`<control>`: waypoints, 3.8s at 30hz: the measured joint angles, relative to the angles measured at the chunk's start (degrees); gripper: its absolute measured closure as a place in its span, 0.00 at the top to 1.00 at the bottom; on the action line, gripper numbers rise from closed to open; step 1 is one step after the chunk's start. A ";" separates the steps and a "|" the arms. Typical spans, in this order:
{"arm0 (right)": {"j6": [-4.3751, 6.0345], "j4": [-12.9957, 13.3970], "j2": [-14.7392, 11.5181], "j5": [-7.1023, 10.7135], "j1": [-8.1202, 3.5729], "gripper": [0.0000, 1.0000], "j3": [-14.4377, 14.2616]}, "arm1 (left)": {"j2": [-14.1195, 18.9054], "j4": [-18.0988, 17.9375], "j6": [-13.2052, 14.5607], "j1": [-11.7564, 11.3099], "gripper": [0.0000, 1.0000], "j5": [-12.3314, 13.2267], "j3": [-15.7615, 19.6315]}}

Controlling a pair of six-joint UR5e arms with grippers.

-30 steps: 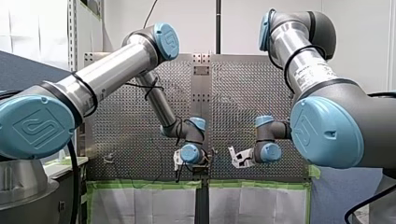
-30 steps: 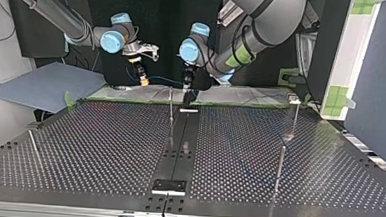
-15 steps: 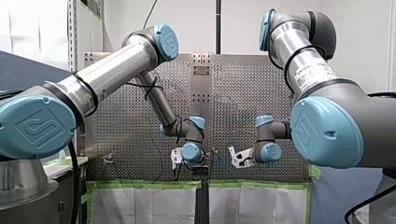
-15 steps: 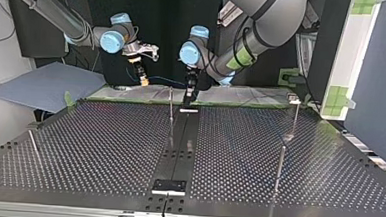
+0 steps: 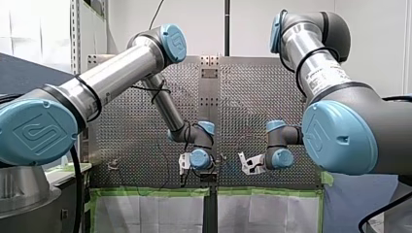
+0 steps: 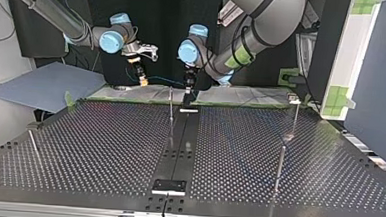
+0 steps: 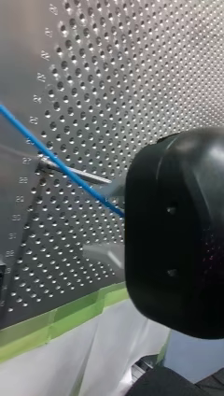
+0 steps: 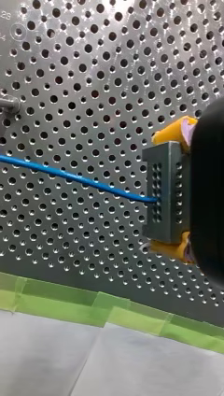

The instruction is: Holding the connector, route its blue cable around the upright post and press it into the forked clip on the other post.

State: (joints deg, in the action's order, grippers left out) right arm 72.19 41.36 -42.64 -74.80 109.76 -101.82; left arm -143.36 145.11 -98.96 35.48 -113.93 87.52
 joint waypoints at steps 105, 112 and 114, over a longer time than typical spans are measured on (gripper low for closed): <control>4.69 4.18 2.26 2.46 -4.77 0.00 2.55 | -2.48 6.79 -1.35 0.40 0.00 0.76 -6.21; 4.85 3.97 2.21 2.40 -4.87 0.00 3.07 | -2.37 6.90 -1.32 0.24 0.00 0.83 -6.18; 4.88 3.94 2.20 2.39 -4.91 0.00 3.16 | -2.35 6.84 -1.35 0.22 0.00 0.84 -6.18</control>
State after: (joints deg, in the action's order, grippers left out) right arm 77.07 45.30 -40.43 -72.41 104.85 -98.66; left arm -145.72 151.95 -100.31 35.70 -113.09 81.34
